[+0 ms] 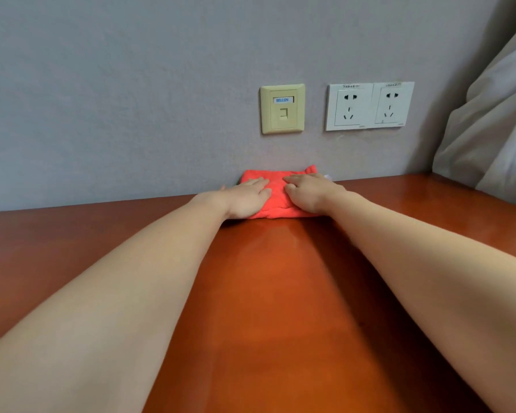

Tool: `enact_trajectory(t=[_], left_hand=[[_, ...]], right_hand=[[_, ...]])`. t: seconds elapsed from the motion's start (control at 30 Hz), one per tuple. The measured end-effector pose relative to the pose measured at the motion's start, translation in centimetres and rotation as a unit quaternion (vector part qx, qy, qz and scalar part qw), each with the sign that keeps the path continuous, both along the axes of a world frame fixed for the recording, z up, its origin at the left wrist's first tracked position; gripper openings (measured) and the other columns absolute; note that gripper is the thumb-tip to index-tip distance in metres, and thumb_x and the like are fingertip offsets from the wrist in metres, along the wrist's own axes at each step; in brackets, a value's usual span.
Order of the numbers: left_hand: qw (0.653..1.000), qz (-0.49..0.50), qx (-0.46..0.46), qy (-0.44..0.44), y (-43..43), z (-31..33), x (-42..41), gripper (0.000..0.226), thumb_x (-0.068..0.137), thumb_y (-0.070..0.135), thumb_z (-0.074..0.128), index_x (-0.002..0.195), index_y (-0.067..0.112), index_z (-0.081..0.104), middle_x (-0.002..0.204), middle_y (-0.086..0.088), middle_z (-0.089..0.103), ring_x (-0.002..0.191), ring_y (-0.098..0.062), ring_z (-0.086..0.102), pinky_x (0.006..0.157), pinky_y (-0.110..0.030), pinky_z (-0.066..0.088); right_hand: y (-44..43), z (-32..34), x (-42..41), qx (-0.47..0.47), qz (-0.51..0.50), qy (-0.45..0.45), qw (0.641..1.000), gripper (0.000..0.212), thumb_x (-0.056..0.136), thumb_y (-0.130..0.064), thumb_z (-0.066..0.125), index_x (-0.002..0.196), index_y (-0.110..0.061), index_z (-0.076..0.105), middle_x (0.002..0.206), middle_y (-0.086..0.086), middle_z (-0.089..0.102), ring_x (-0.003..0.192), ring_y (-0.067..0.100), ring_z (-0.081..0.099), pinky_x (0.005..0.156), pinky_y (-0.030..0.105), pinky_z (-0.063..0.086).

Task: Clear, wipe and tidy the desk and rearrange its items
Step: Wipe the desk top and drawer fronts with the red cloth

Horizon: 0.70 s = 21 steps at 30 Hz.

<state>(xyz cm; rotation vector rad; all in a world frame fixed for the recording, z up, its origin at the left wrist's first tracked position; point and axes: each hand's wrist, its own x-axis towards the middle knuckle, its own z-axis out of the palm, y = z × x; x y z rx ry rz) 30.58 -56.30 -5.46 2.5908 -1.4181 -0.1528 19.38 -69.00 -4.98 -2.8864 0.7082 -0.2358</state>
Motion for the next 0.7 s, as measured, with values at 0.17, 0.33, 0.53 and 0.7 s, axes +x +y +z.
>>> enact_trajectory(t=[0.17,0.33,0.53,0.7], left_hand=[[1.0,0.004,0.023,0.018,3.5,0.9,-3.5,0.054,0.108,0.041,0.016,0.159,0.026,0.006,0.165,0.009,-0.002,0.152,-0.01,-0.004,0.121,-0.052,-0.005],[0.998,0.003,0.043,0.037,9.0,1.5,-8.1,0.055,0.107,0.043,0.014,0.159,0.027,0.004,0.165,0.011,-0.005,0.151,-0.008,-0.006,0.121,-0.053,-0.008],[0.996,0.001,0.073,0.052,16.4,1.8,-14.6,0.056,0.107,0.045,0.015,0.159,0.028,0.003,0.165,0.012,-0.006,0.151,-0.008,-0.007,0.12,-0.054,-0.008],[0.993,-0.009,0.1,0.055,22.3,2.7,-20.2,0.057,0.107,0.045,0.018,0.159,0.027,0.004,0.165,0.011,-0.004,0.152,-0.009,-0.005,0.121,-0.054,-0.007]], right_hand=[[2.8,0.0,-2.7,0.032,0.014,-0.014,0.999,0.047,0.101,-0.029,0.027,0.143,-0.019,0.046,0.157,0.002,0.033,0.146,0.025,0.021,0.117,0.05,0.019],[7.8,0.2,-7.3,0.035,0.024,-0.022,0.999,0.047,0.103,-0.027,0.027,0.147,-0.017,0.039,0.158,0.0,0.03,0.147,0.02,0.017,0.117,0.042,0.016],[15.0,0.0,-13.9,0.04,0.016,-0.016,0.999,0.051,0.104,-0.032,0.027,0.153,-0.022,0.029,0.162,-0.002,0.021,0.15,0.016,0.011,0.119,0.034,0.01],[20.7,0.1,-19.3,0.034,0.007,-0.002,0.999,0.052,0.101,-0.034,0.028,0.152,-0.025,0.031,0.161,-0.004,0.024,0.148,0.016,0.017,0.12,0.041,0.017]])
